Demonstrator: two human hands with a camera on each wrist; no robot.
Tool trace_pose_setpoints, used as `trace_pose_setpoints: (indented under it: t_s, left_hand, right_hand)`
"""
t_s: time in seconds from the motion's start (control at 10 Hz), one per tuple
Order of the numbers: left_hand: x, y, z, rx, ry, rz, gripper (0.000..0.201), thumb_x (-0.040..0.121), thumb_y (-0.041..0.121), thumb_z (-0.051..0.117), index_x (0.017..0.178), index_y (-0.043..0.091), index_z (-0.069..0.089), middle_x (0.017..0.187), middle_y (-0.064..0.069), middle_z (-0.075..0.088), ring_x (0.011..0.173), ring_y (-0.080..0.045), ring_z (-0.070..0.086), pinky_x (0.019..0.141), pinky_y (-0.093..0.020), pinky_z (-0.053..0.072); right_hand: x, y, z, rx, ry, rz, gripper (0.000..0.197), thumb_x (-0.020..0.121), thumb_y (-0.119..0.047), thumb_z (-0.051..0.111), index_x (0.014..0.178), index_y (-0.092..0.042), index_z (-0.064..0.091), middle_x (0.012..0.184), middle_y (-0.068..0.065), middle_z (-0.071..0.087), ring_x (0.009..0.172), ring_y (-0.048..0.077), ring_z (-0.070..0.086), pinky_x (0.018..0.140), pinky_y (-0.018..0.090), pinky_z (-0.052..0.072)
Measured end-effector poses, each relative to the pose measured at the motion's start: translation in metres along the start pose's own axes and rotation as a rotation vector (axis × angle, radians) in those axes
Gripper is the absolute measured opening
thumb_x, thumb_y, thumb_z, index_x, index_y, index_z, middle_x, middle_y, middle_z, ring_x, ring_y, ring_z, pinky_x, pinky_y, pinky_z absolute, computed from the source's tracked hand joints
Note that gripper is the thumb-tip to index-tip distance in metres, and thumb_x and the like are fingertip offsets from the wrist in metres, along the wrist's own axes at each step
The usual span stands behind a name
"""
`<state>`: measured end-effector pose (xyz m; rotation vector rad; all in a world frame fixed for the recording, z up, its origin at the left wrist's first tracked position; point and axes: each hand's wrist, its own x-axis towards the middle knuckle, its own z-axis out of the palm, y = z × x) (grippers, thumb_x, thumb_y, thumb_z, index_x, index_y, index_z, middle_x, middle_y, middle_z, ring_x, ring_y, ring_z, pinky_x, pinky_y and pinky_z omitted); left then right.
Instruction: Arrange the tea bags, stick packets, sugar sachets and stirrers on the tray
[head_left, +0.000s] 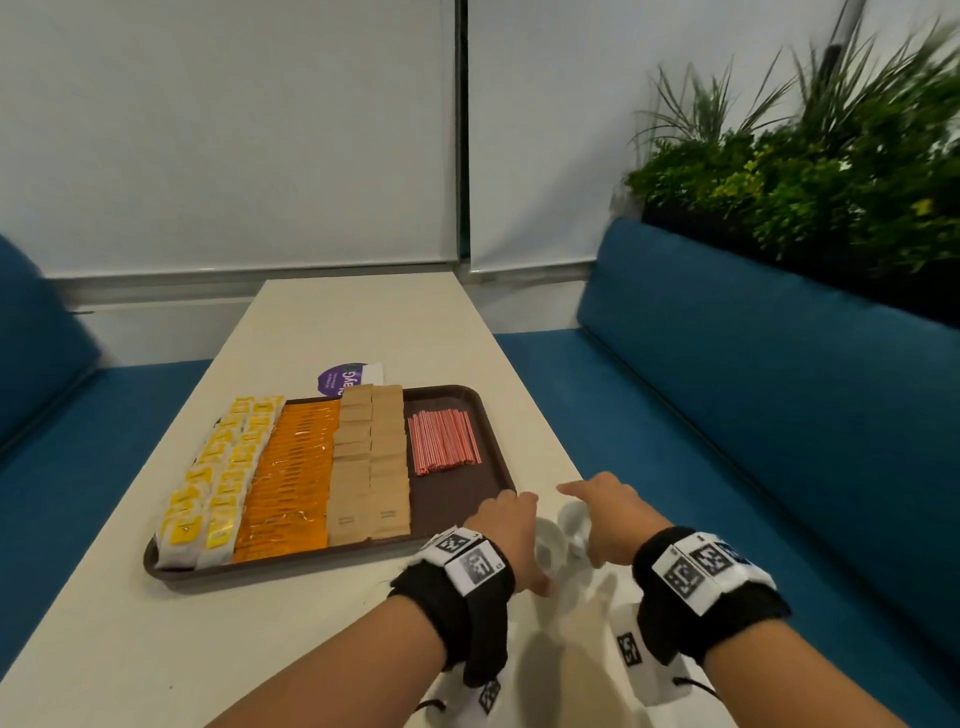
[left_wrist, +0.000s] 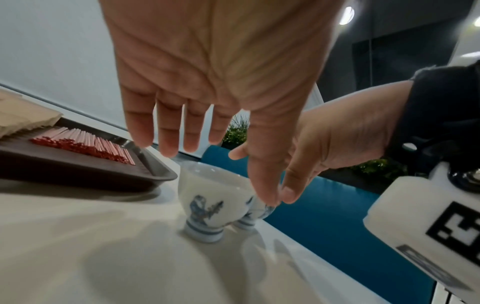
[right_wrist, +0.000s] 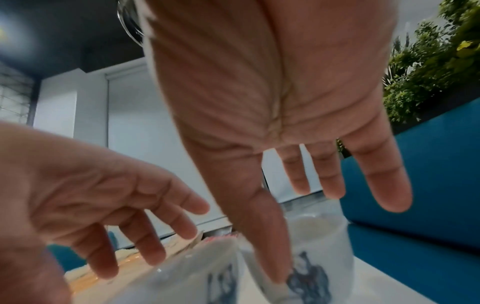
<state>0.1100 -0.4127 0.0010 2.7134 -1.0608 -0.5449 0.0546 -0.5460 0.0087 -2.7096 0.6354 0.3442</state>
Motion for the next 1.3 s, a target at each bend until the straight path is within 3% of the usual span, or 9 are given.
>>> trace_pose_setpoints:
  t_s: [0.1, 0.3, 0.5, 0.7, 0.9, 1.1, 1.2, 1.3]
  left_hand:
    - [0.012, 0.004, 0.004, 0.008, -0.008, -0.002, 0.09, 0.07, 0.037, 0.079, 0.142, 0.016, 0.03, 0.139, -0.007, 0.039, 0.127, -0.026, 0.04, 0.103, -0.042, 0.041]
    - [0.033, 0.006, 0.008, -0.055, -0.014, 0.0, 0.068, 0.072, 0.036, 0.075, 0.13, 0.015, 0.047, 0.126, -0.006, 0.051, 0.113, -0.023, 0.052, 0.093, -0.036, 0.048]
    - [0.068, 0.014, -0.004, -0.117, 0.084, -0.022, 0.07, 0.073, 0.04, 0.074, 0.13, 0.013, 0.044, 0.128, -0.007, 0.048, 0.119, -0.027, 0.048, 0.095, -0.038, 0.045]
    - [0.101, 0.015, -0.015, -0.095, 0.085, -0.073, 0.062, 0.074, 0.039, 0.073, 0.122, 0.011, 0.047, 0.122, -0.01, 0.05, 0.114, -0.028, 0.05, 0.089, -0.037, 0.044]
    - [0.116, 0.011, -0.01, -0.095, 0.082, -0.134, 0.061, 0.075, 0.04, 0.073, 0.12, 0.01, 0.046, 0.123, -0.013, 0.049, 0.115, -0.033, 0.049, 0.09, -0.039, 0.042]
    - [0.124, 0.012, -0.006, -0.163, 0.102, -0.176, 0.063, 0.074, 0.039, 0.074, 0.122, 0.009, 0.046, 0.123, -0.013, 0.05, 0.115, -0.032, 0.049, 0.092, -0.039, 0.042]
    - [0.123, 0.011, -0.002, -0.168, 0.122, -0.194, 0.072, 0.072, 0.047, 0.074, 0.125, 0.011, 0.042, 0.125, -0.011, 0.049, 0.117, -0.03, 0.047, 0.094, -0.04, 0.04]
    - [0.116, 0.012, -0.005, -0.152, 0.122, -0.234, 0.083, 0.068, 0.057, 0.072, 0.128, 0.011, 0.038, 0.127, -0.01, 0.045, 0.119, -0.029, 0.045, 0.096, -0.04, 0.038]
  right_hand:
    - [0.012, 0.005, 0.007, -0.018, -0.038, -0.022, 0.08, 0.078, -0.002, 0.071, 0.143, -0.032, 0.035, 0.139, 0.002, 0.035, 0.131, 0.025, 0.036, 0.1, 0.038, 0.045]
    - [0.04, 0.013, 0.004, -0.034, -0.045, -0.051, 0.065, 0.076, -0.004, 0.07, 0.131, -0.03, 0.046, 0.128, 0.001, 0.043, 0.118, 0.023, 0.047, 0.094, 0.034, 0.048]
    - [0.09, 0.01, -0.049, -0.126, 0.088, -0.102, 0.06, 0.078, -0.007, 0.065, 0.129, -0.031, 0.046, 0.124, 0.001, 0.044, 0.109, 0.023, 0.051, 0.078, 0.03, 0.049]
    - [0.147, -0.012, -0.072, -0.226, 0.065, -0.209, 0.065, 0.079, -0.005, 0.068, 0.134, -0.028, 0.043, 0.13, 0.002, 0.045, 0.112, 0.025, 0.054, 0.08, 0.027, 0.046]
    - [0.186, -0.03, -0.056, -0.298, -0.013, -0.286, 0.073, 0.075, -0.004, 0.074, 0.136, -0.028, 0.041, 0.135, 0.001, 0.047, 0.119, 0.024, 0.052, 0.094, 0.033, 0.047]
    - [0.202, -0.035, -0.042, -0.32, -0.052, -0.338, 0.073, 0.074, -0.008, 0.076, 0.135, -0.027, 0.042, 0.136, 0.0, 0.049, 0.121, 0.022, 0.051, 0.097, 0.031, 0.045]
    - [0.202, -0.033, -0.042, -0.315, -0.057, -0.349, 0.082, 0.073, -0.007, 0.078, 0.14, -0.028, 0.037, 0.141, 0.0, 0.045, 0.126, 0.022, 0.047, 0.101, 0.031, 0.043]
    - [0.193, -0.027, -0.05, -0.18, -0.044, -0.325, 0.096, 0.072, -0.006, 0.077, 0.148, -0.027, 0.024, 0.152, -0.001, 0.031, 0.136, 0.02, 0.035, 0.109, 0.032, 0.035]
